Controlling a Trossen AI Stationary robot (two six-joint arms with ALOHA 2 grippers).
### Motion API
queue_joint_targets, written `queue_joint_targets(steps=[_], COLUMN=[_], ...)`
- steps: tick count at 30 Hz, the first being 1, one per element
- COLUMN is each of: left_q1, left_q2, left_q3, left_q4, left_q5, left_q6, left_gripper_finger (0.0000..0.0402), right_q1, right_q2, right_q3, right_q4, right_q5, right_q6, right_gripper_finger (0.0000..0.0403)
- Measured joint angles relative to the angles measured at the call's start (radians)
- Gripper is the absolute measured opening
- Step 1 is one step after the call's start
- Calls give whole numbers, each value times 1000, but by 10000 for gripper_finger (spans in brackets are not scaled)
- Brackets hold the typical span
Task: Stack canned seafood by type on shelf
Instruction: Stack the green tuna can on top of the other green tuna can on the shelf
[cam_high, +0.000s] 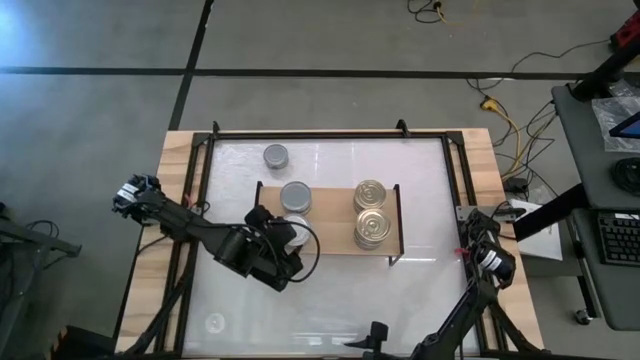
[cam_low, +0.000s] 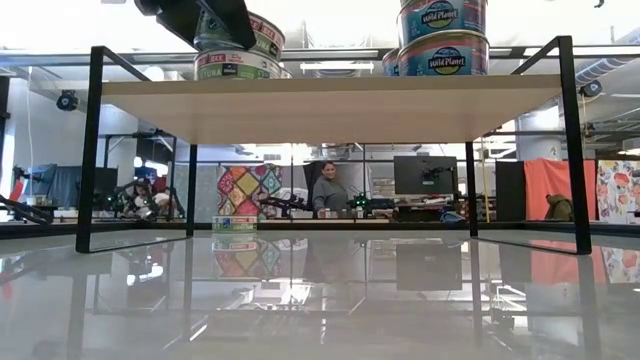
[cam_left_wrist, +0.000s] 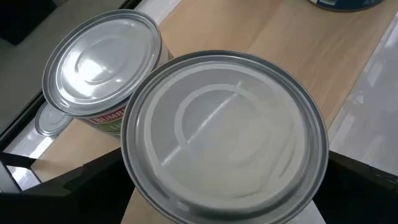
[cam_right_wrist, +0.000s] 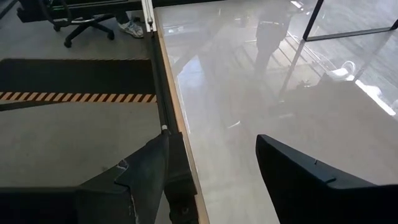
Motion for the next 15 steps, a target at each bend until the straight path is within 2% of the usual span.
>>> queue_joint_targets(steps=[15], left_q1=[0], left_q2=[0], left_q3=[0], left_q4=[1], left_q5=[4], left_q6=[0], left_gripper_finger=[398], right_q1=[-1], right_q2=[0], right_q3=[0], right_q4=[0], right_q5=[3], right_q6=[1], right_gripper_finger=[242])
